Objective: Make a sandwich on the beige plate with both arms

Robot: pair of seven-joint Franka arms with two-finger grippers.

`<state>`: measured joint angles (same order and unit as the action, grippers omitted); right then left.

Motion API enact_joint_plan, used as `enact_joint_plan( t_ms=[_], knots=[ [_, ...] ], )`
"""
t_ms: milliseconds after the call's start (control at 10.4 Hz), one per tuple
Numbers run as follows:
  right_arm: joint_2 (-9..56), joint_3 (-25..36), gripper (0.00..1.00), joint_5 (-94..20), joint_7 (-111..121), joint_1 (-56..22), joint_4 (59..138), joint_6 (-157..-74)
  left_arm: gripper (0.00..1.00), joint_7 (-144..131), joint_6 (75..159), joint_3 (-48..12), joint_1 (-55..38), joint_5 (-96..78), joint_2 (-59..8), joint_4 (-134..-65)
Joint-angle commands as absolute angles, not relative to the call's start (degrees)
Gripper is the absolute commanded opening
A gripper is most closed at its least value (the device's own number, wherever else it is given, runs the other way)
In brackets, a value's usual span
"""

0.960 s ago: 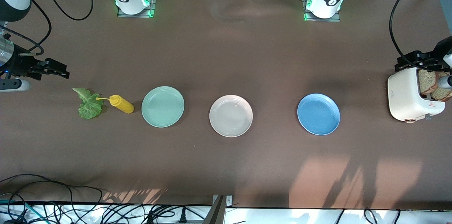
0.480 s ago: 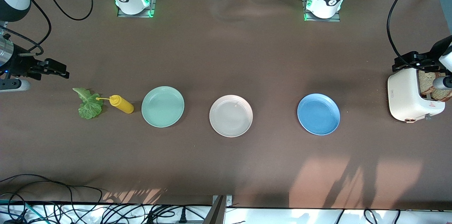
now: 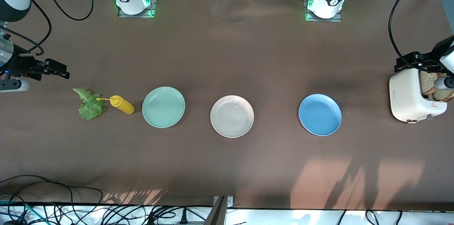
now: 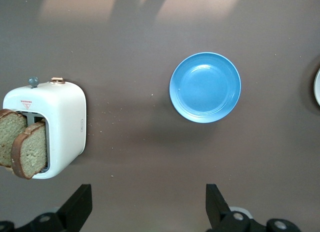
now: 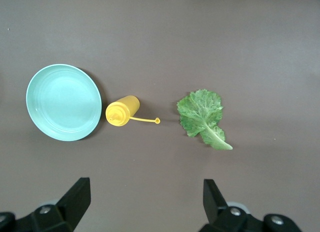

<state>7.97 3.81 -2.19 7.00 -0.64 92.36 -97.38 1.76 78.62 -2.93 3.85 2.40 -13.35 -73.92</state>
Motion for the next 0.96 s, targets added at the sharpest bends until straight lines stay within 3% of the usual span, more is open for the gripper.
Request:
enact_joint_plan(
  t_ms=[0, 864],
  knots=[
    [8.44, 3.69, 1.00, -2.99, 7.21, 0.17, 91.32, -96.42, 1.00, 3.08, 78.40, -3.08, 3.78, 4.13, -12.92, -74.00],
    [9.23, 3.69, 1.00, -3.08, 7.21, 0.97, 91.32, -96.42, 1.00, 3.34, 78.31, -3.08, 4.13, 4.22, -12.92, -74.27]
  ],
)
